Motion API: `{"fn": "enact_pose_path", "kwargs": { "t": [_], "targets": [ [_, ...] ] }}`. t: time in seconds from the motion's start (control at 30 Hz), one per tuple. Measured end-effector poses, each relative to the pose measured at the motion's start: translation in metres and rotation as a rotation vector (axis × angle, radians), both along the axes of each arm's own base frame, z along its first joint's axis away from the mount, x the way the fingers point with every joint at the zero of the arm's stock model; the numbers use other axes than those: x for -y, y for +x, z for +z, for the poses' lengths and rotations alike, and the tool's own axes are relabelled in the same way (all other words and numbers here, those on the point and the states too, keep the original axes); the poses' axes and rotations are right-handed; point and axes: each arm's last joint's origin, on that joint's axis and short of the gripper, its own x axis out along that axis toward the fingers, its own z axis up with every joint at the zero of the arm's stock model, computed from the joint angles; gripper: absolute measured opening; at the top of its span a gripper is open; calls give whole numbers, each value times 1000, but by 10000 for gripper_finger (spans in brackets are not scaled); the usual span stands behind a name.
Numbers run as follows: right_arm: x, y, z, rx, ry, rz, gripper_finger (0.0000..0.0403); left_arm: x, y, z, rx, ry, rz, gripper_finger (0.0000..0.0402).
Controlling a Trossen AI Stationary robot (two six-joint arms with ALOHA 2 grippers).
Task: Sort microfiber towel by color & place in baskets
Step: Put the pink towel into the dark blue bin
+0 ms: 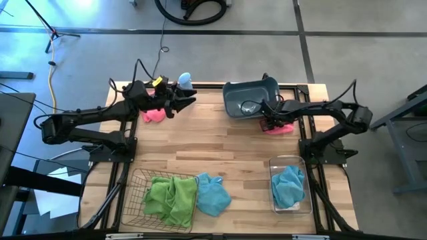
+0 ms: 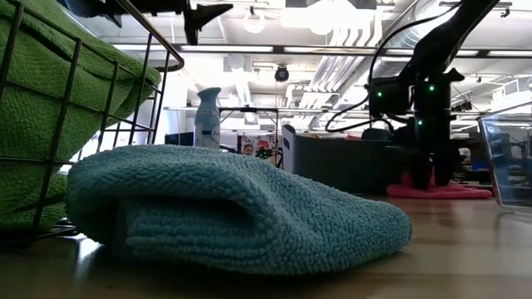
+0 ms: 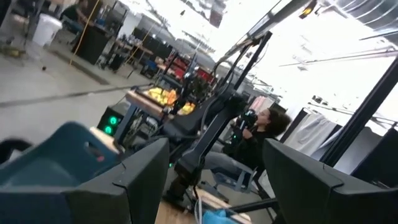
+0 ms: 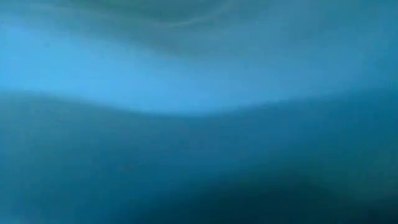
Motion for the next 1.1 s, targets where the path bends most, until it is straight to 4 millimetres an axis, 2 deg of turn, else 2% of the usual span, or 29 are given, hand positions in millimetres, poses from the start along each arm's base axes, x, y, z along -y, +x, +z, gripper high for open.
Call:
{"fn": "enact_pose_path", "kwargs": {
  "t": [0.27,0.5,0.73,1.1],
  "targets": [
    [-3,-2,2,0,38,10,134,0,0,21,43,109,19,245],
    [-7,-3,2,5,107,60,14,0,-1,30,62,139,25,245],
    [-18,2,6,28,123,96,6,0,-1,30,60,152,27,245],
    [-27,-6,36,170,46,58,1,-7,-4,30,56,155,22,245]
  ]
}}
